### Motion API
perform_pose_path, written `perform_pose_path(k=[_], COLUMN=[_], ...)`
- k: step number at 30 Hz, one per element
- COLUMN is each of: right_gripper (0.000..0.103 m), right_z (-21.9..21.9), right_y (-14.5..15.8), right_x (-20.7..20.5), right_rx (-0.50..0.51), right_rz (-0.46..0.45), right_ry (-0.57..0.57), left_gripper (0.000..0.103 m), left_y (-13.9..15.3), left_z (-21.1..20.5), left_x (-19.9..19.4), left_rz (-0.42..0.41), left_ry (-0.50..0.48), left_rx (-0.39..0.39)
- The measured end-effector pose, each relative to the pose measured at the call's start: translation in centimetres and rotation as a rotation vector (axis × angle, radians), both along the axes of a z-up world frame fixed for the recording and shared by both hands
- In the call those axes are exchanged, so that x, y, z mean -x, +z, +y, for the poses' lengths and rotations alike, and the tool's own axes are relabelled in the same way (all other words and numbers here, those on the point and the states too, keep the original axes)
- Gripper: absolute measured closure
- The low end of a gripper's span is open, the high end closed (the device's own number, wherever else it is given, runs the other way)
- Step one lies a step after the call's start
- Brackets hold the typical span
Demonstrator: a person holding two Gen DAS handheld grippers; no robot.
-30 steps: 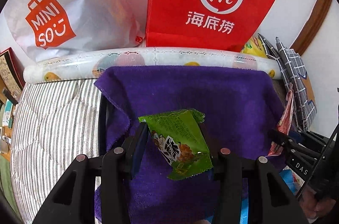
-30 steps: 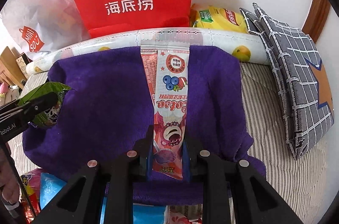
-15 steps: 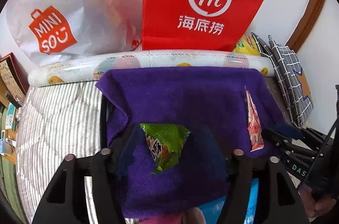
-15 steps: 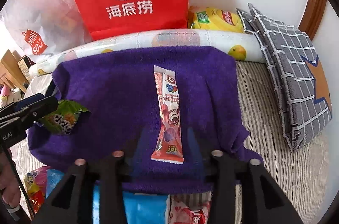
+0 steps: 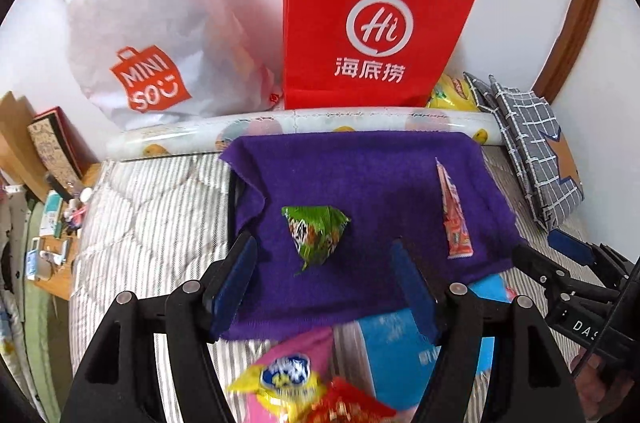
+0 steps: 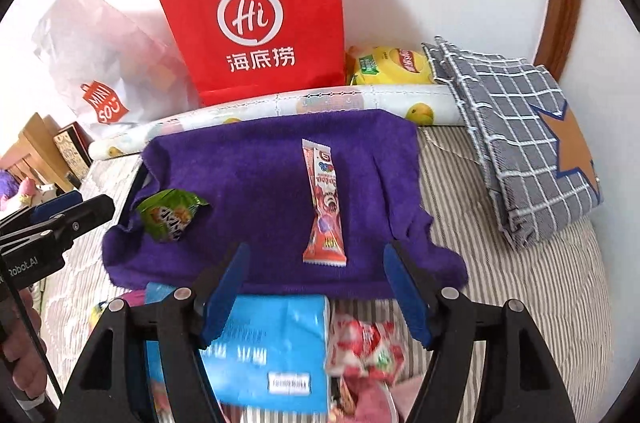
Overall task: Organize snacks
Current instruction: 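Open both grippers to drop the snacks onto the purple towel, then grasp the pink pastry packet with the right gripper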
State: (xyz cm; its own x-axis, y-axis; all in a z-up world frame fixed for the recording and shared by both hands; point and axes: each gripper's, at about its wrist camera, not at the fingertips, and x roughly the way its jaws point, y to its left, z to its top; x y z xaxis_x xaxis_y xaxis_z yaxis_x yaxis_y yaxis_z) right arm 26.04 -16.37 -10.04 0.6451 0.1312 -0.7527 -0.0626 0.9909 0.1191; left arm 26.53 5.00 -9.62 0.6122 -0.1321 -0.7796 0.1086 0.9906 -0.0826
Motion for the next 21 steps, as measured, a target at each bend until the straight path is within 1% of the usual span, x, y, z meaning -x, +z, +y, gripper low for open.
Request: perform_pose_path(k=[3, 7, 11, 15, 17, 21], right_gripper=[0.034, 0.034, 0.034, 0.034, 0.034, 0.034], right_z=[-0.6, -1.4, -2.3, -3.0, -3.8, -5.4], right_y=[0.8, 0.9, 0.4, -0.2, -0.5, -0.8], right_x=[2.3, 4.4, 6.4, 7.5, 8.0, 9.4], right_rx=[-0.03, -0.033, 0.009, 0.062, 0.046, 0.024], right_rz=[-0.044, -0.075, -0.094, -0.054, -0.033, -0.039], right_ry=[0.004, -0.003, -0.016, -0.011, -0.021, -0.045], left_gripper=[0.033, 0.033, 0.033, 0.033, 0.033, 0.033], left_y=[0.6, 0.8, 1.0, 1.2, 1.1, 0.6], left_z=[-0.6, -1.3, -1.3, -0.9, -0.4, 0.2], left_x=[2.0, 4.4, 6.5, 8.3, 8.9, 9.4], left_rz=[-0.03, -0.042, -0.046, -0.06, -0.049, -0.011], left_ry=[-0.01, -0.029, -0.027, 0.001, 0.019, 0.03], left_rx=[-0.013, -0.02, 0.017, 0.01, 0.027, 0.066])
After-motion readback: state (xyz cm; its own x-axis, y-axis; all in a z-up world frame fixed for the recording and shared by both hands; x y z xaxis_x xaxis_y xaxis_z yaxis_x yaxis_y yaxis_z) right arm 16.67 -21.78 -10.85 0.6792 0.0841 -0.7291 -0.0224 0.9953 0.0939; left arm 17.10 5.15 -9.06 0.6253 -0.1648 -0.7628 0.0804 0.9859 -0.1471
